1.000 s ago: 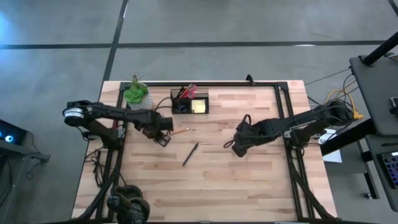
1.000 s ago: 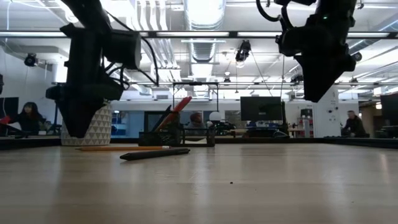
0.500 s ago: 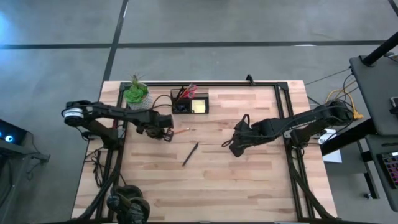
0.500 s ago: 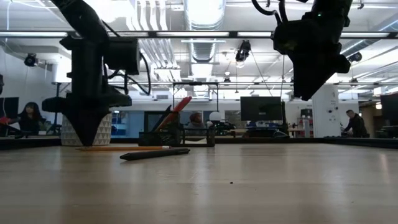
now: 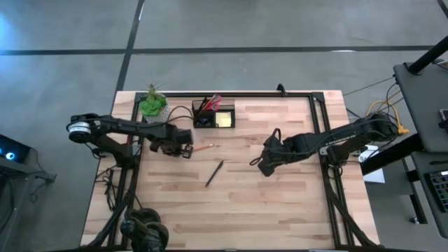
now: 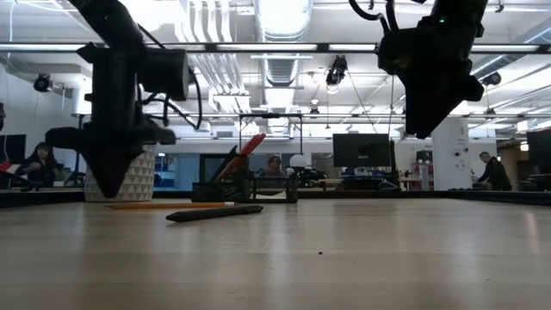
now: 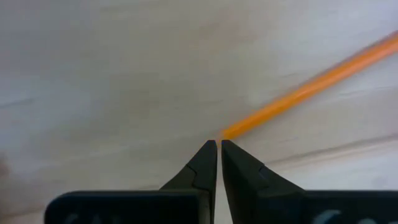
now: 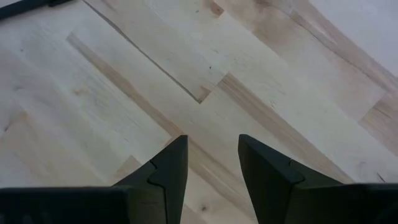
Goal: Pick and place office supplies into organizer
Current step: Put the pencil into the top left section of the black desk organizer
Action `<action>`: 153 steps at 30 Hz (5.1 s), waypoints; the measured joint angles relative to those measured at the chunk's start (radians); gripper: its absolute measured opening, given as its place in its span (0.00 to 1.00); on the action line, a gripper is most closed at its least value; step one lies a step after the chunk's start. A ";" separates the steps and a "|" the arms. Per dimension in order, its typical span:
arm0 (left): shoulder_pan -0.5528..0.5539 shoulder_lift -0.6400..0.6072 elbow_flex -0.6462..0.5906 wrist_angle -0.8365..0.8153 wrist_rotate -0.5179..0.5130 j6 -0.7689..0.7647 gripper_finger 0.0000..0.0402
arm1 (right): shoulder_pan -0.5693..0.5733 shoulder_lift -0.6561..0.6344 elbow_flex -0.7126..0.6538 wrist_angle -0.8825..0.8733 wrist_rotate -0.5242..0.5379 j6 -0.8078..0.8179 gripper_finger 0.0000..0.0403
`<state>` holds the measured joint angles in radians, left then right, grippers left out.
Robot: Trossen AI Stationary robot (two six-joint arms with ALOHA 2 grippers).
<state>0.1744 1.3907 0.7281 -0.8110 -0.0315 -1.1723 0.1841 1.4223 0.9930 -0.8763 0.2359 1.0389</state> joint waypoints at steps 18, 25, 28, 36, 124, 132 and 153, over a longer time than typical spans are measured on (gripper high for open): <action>-0.039 -0.002 -0.020 0.018 -0.031 -0.083 0.02 | -0.015 0.000 0.000 -0.001 0.021 -0.056 0.34; -0.039 -0.002 -0.048 0.049 -0.030 -0.100 0.02 | -0.015 0.000 0.000 -0.001 0.021 -0.056 0.34; -0.039 -0.005 -0.078 0.107 -0.026 -0.108 0.02 | -0.015 0.000 0.000 -0.001 0.021 -0.056 0.34; -0.039 -0.005 -0.085 0.120 -0.031 -0.105 0.02 | -0.015 0.000 0.003 -0.003 0.019 -0.053 0.34; -0.038 -0.001 -0.094 0.212 -0.075 -0.026 0.02 | -0.349 0.814 0.735 0.262 -0.261 -1.435 0.16; -0.039 -0.001 -0.081 0.209 -0.074 -0.025 0.02 | -0.349 0.814 0.735 0.261 -0.259 -1.433 0.09; -0.072 -0.202 0.004 0.165 -0.167 -0.016 0.02 | -0.343 0.664 0.735 0.140 0.101 -1.534 0.07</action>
<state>0.1021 1.1883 0.7322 -0.6464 -0.1984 -1.1885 -0.1590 2.0866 1.7279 -0.7366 0.3372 -0.4952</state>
